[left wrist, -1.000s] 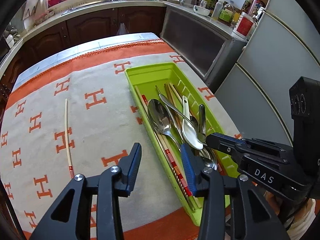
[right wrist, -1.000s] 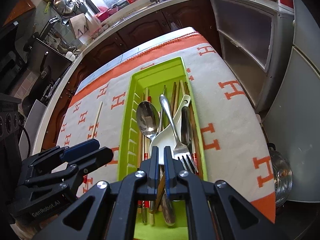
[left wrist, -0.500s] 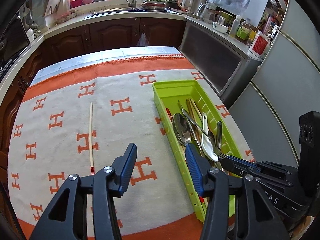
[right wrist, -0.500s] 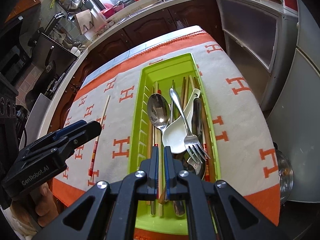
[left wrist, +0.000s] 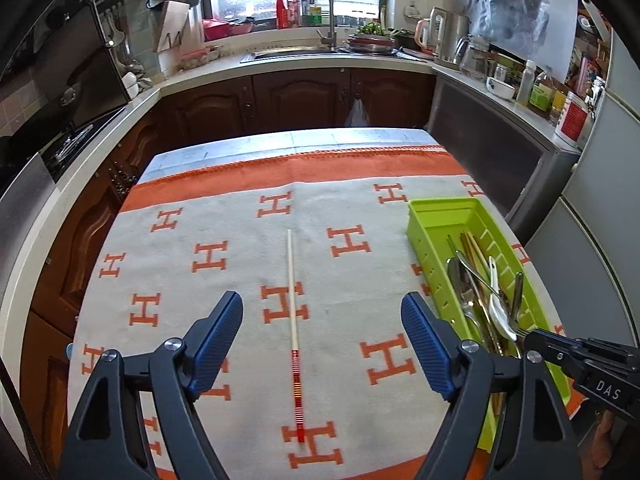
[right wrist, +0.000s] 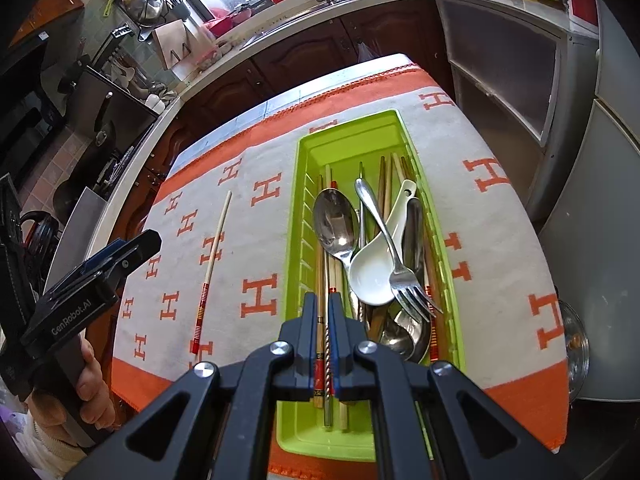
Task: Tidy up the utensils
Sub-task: 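Grasp the last red-tipped wooden chopstick with the right tool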
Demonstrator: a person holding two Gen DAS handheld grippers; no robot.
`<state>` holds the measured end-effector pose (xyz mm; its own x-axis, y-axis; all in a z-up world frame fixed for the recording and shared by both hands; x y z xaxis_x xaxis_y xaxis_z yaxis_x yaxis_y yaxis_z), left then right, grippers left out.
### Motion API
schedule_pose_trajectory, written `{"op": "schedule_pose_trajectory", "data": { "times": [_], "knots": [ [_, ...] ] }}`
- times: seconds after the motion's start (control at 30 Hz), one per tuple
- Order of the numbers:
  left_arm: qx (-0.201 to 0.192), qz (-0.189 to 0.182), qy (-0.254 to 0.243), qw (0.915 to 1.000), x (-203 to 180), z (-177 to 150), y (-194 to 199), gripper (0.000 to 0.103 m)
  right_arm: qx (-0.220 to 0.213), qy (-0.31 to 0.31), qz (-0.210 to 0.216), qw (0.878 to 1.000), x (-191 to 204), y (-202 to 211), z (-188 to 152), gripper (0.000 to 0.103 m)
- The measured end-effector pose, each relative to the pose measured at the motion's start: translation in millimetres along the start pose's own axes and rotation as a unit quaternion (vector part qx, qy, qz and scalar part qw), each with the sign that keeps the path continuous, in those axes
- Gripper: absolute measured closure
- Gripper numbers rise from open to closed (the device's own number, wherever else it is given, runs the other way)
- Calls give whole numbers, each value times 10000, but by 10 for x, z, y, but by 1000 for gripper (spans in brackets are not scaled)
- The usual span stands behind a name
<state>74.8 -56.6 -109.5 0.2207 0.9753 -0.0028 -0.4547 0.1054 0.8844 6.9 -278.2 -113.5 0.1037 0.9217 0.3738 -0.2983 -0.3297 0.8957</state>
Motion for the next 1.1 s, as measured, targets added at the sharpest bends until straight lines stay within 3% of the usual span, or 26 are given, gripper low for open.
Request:
{"op": "schedule_pose_trajectory", "data": {
  "times": [0.33,0.5,0.87,1.1],
  "knots": [
    [-214,374,504,9978,645,-112,119,13,89,506,10,9987,501,-77,97,98],
    [-257,502,751,9956,969,-172,97,9,236,770,-25,9968,814,-266,173,78],
    [1,507,1217,9913,1518,-296,-223,7,692,1106,-202,9912,1402,-988,403,78],
    [258,478,1404,9886,1718,-381,-442,6,958,1003,-604,9885,1534,-1475,425,78]
  ]
}}
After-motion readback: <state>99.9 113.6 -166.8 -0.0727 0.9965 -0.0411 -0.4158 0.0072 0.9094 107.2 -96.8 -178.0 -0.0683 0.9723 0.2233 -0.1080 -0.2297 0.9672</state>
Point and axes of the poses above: each gripper's, at about its wrist camera, not at the fingertips, and y roughly against the way its jaws point, x to its left, z to its top, the point moved 2 cm from there along -y, roughly the way its jaws point, and after that the axes turned 13 degrees about x, right-handed, at the moved point
